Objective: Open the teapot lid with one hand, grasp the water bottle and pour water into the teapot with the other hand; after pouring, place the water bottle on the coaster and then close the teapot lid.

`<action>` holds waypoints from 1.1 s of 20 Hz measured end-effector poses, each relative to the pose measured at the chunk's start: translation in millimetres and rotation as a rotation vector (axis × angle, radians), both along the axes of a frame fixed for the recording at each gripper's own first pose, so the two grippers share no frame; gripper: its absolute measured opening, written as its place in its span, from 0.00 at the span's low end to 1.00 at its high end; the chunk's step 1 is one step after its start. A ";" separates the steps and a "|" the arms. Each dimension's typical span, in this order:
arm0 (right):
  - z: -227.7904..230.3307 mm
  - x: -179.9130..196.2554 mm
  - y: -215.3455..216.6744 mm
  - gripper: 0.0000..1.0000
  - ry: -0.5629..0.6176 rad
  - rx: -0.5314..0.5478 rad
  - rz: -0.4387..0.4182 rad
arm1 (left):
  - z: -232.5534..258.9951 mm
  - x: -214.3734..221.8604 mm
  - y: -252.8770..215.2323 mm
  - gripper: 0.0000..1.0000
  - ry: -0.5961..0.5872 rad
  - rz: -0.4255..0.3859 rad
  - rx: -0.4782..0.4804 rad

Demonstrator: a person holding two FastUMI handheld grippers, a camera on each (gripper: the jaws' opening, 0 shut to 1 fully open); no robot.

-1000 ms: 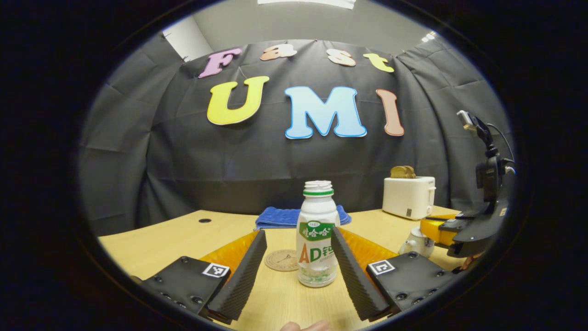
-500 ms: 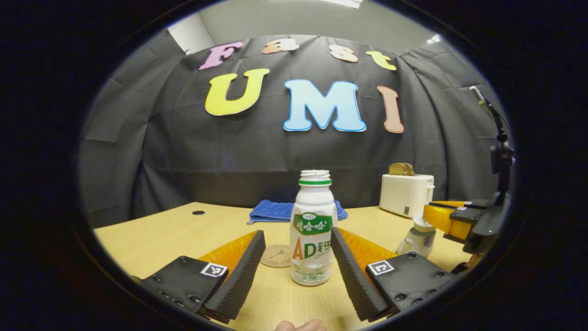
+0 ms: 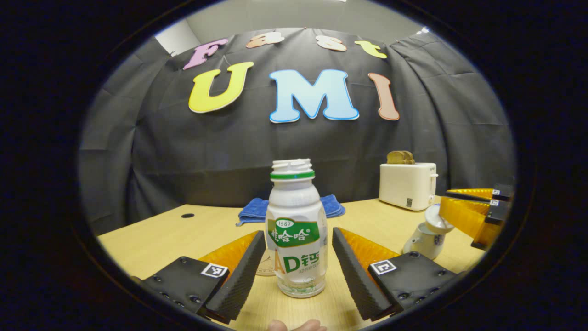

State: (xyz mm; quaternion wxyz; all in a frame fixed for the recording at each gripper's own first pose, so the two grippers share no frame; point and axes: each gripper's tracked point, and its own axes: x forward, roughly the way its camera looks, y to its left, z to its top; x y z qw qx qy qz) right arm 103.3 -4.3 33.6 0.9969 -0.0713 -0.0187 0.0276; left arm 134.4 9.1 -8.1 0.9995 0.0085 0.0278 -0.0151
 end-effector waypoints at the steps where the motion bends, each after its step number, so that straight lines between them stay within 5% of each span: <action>1: -0.2 0.5 -1.4 0.11 0.001 0.008 -0.002 | -3.9 6.2 -5.0 1.00 0.009 -0.022 -0.010; 8: 6.2 -7.9 -10.3 0.11 0.001 0.049 -0.003 | -1.4 11.0 -15.4 0.83 0.016 -0.059 0.068; 12: 11.4 -52.5 -23.2 0.11 -0.020 0.033 -0.030 | 1.8 4.7 -16.0 0.86 0.024 -0.054 0.127; 22: 3.3 -152.5 -60.2 0.11 -0.028 0.107 -0.085 | 14.5 15.4 -43.7 0.80 0.012 -0.063 0.510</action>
